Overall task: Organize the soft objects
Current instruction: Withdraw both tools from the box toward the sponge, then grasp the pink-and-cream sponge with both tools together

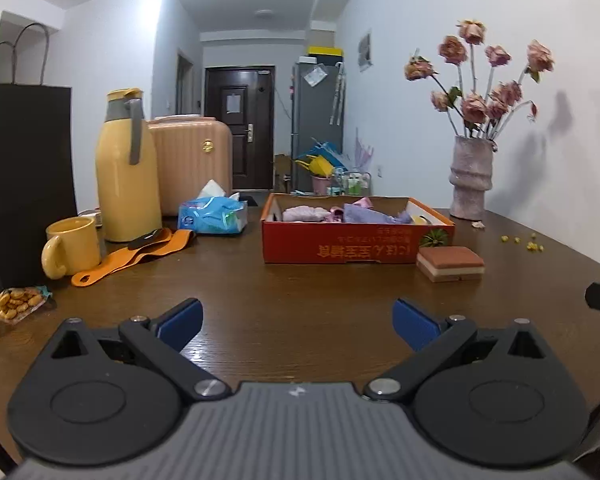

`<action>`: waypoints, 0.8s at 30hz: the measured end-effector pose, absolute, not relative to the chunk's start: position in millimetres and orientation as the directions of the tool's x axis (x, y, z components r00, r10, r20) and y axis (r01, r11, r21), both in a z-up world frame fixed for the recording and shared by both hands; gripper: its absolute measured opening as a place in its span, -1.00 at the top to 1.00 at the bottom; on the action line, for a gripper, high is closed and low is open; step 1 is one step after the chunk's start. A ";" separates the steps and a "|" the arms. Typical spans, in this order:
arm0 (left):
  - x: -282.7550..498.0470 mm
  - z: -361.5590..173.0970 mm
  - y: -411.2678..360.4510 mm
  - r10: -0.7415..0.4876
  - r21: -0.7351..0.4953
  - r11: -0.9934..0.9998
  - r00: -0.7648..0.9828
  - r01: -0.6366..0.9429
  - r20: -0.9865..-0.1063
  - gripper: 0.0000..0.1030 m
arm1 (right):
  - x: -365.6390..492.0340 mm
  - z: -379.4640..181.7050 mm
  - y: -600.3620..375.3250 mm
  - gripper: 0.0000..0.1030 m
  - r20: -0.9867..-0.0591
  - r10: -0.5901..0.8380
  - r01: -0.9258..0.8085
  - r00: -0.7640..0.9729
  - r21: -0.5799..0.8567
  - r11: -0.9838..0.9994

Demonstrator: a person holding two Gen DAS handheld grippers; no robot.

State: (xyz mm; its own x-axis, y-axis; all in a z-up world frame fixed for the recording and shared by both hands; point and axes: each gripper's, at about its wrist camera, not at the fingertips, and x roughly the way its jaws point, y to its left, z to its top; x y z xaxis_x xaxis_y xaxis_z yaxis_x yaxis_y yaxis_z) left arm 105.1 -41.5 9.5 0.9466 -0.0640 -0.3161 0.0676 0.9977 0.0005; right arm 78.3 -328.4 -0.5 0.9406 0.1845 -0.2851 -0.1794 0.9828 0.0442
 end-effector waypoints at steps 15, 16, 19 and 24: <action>253.1 4.1 -112.6 -0.328 -0.181 0.944 0.802 0.274 -0.499 -0.91 | 213.9 -6.0 -376.4 -0.54 -0.394 0.173 -0.113 0.903 0.171 0.979; 271.9 2.0 -122.5 -0.362 -0.187 0.932 0.783 0.310 -0.506 -0.88 | 235.5 -8.6 -380.6 -0.44 -0.410 0.181 -0.113 0.894 0.185 0.976; 337.1 -6.8 -151.6 -0.412 -0.190 0.909 0.733 0.371 -0.541 -0.49 | 301.5 -19.6 -391.7 -0.14 -0.467 0.199 -0.091 0.862 0.243 0.966; 415.6 -32.6 -178.9 -0.499 -0.318 0.866 0.616 0.387 -0.609 0.08 | 376.2 -43.8 -401.7 0.18 -0.534 0.225 -0.045 0.815 0.328 0.943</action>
State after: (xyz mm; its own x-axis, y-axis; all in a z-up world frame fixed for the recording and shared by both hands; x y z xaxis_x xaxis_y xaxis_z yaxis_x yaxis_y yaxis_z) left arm 415.6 -178.9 -32.6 0.6163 -0.4991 -0.6091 0.3871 0.8656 -0.3177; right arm 376.2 -401.7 -43.8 0.8151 0.2245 -0.5341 -0.0447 0.9435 0.3284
